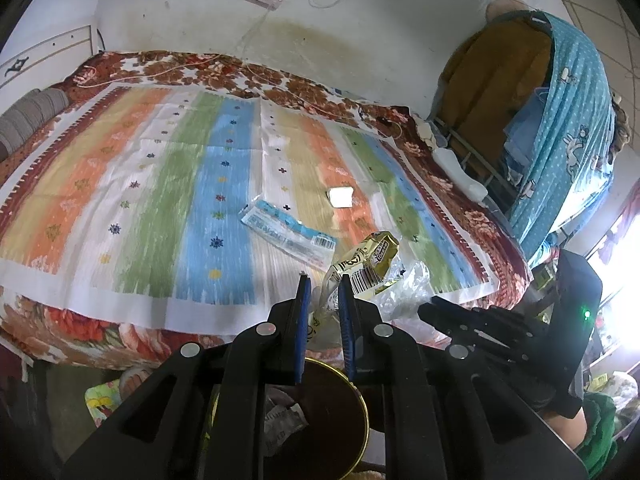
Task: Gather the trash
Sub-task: 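Lift the wrapper in the left gripper and the clear bag in the right gripper toward the bin, then open the left gripper to drop the yellow wrapper while the right drops the clear bag into the bin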
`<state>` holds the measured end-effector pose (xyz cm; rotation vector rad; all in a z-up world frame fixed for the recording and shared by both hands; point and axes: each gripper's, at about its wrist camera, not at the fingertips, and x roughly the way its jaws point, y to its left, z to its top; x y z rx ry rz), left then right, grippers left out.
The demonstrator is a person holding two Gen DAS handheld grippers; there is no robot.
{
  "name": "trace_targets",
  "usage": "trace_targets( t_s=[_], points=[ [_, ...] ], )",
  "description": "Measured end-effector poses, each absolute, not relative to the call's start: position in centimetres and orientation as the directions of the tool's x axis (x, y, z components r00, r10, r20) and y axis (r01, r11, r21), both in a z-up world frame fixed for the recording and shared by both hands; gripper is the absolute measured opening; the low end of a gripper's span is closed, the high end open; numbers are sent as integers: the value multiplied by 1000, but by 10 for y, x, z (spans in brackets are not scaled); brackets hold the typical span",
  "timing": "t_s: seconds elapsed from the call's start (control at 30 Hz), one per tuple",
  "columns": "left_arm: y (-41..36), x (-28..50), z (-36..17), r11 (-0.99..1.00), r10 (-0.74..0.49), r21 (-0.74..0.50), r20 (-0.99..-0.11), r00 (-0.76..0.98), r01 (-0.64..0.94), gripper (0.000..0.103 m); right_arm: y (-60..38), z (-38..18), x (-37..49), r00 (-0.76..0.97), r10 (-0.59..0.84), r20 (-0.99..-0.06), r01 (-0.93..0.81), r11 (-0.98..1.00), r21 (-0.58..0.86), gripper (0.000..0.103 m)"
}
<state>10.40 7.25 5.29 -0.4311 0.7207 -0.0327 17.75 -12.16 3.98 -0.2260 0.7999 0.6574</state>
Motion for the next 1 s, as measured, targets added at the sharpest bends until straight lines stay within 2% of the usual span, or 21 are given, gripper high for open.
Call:
trace_targets(
  t_s=[0.37,0.77,1.0],
  points=[
    [62,81,42,903,-201,-417,-631,749,-108,13,-126,19,146,473,456,-754,-643,763,58,13],
    [44,60,15,902,-212,-412,-688,694,-133,13,-122,-11,120,438,401,-804,-650,760,25,13],
    [33,57,-1,913,-182,-372,-735,653,-165,14,-112,-48,109,357,345,-868,-653,756,33,13]
  ],
)
